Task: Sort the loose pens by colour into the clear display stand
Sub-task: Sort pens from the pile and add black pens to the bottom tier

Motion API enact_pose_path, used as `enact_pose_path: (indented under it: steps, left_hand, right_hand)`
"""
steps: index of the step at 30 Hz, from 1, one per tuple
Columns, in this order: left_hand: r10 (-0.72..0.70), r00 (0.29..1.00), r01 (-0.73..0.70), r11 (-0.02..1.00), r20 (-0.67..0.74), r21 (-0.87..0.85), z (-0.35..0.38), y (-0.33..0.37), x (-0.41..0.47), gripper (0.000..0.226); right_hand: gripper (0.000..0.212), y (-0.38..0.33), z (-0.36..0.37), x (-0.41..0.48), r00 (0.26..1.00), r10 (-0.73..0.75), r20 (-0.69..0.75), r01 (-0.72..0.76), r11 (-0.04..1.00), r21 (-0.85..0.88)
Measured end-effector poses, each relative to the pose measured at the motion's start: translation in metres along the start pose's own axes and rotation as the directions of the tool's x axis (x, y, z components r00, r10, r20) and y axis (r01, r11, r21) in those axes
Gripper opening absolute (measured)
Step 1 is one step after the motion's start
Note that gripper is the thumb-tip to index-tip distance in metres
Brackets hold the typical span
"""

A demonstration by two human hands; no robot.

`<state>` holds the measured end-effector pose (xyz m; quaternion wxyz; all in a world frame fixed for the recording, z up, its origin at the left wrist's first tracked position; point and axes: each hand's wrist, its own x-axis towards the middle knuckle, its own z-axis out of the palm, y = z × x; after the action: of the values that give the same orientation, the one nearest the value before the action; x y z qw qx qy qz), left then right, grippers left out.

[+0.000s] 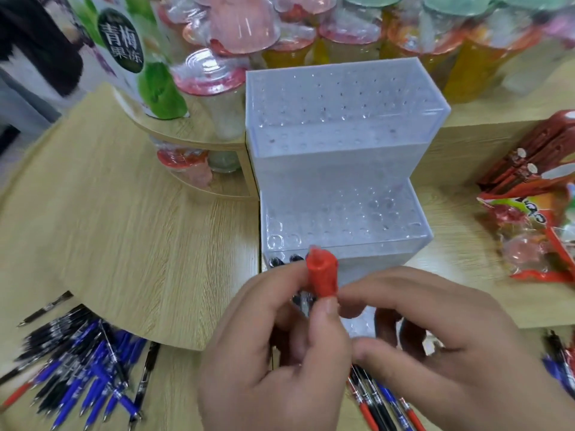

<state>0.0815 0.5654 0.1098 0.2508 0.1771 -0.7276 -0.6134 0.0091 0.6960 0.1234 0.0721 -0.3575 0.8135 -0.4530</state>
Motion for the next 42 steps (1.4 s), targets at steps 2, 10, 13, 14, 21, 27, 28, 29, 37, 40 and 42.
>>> enact_pose_path:
  steps: [2, 10, 13, 14, 21, 27, 28, 29, 37, 40, 42]
  left_hand:
    - [0.121, 0.987, -0.112, 0.990, -0.108, 0.084, 0.010, 0.009, 0.004, 0.022]
    - [0.026, 0.986, -0.015, 0.998, -0.165, 0.068, -0.004, 0.004, 0.040, 0.024]
    - [-0.194, 0.957, 0.226, 0.965, -0.215, 0.134, -0.016, -0.021, 0.054, 0.012]
    - [-0.245, 0.949, 0.275, 0.951, -0.200, 0.140, -0.017, -0.026, 0.057, 0.010]
    - [-0.415, 0.900, 0.431, 0.893, -0.131, 0.128, -0.013, -0.045, 0.066, 0.011]
    - [-0.437, 0.896, 0.442, 0.895, -0.081, 0.060, -0.015, -0.045, 0.066, 0.011]
    - [-0.434, 0.898, 0.438, 0.897, -0.076, 0.060, -0.015, -0.045, 0.066, 0.011]
    - [-0.431, 0.900, 0.435, 0.898, -0.071, 0.060, -0.016, -0.046, 0.066, 0.011]
    - [-0.416, 0.908, 0.418, 0.907, -0.059, 0.048, -0.016, -0.050, 0.066, 0.012]
    - [-0.423, 0.904, 0.425, 0.905, -0.061, 0.027, -0.016, -0.051, 0.065, 0.012]
    - [-0.424, 0.904, 0.426, 0.905, -0.050, 0.013, -0.017, -0.050, 0.064, 0.011]
  right_hand:
    - [0.016, 0.000, -0.001, 0.005, 0.998, -0.018, -0.058, 0.018, 1.000, -0.006]
    - [0.007, -0.004, -0.008, 0.056, 0.954, 0.050, -0.297, -0.049, 0.999, 0.012]
    - [0.015, 0.003, 0.004, 0.082, 0.926, 0.106, -0.362, -0.099, 0.994, 0.039]
    - [0.016, 0.005, 0.009, 0.089, 0.924, 0.119, -0.363, -0.110, 0.993, 0.044]
    - [0.017, 0.008, 0.036, 0.111, 0.913, 0.154, -0.378, -0.175, 0.984, -0.021]
    - [0.017, 0.005, 0.046, 0.120, 0.952, 0.200, -0.232, -0.275, 0.890, -0.364]
    - [0.019, 0.004, 0.047, 0.122, 0.955, 0.206, -0.215, -0.278, 0.874, -0.399]
    - [0.019, 0.002, 0.048, 0.123, 0.956, 0.207, -0.209, -0.279, 0.863, -0.422]
    - [0.036, -0.008, 0.049, 0.130, 0.967, 0.209, -0.146, -0.252, 0.708, -0.659]
    - [0.035, -0.012, 0.052, 0.131, 0.964, 0.224, -0.141, -0.259, 0.695, -0.671]
    - [0.035, -0.011, 0.051, 0.130, 0.953, 0.255, -0.164, -0.301, 0.721, -0.624]
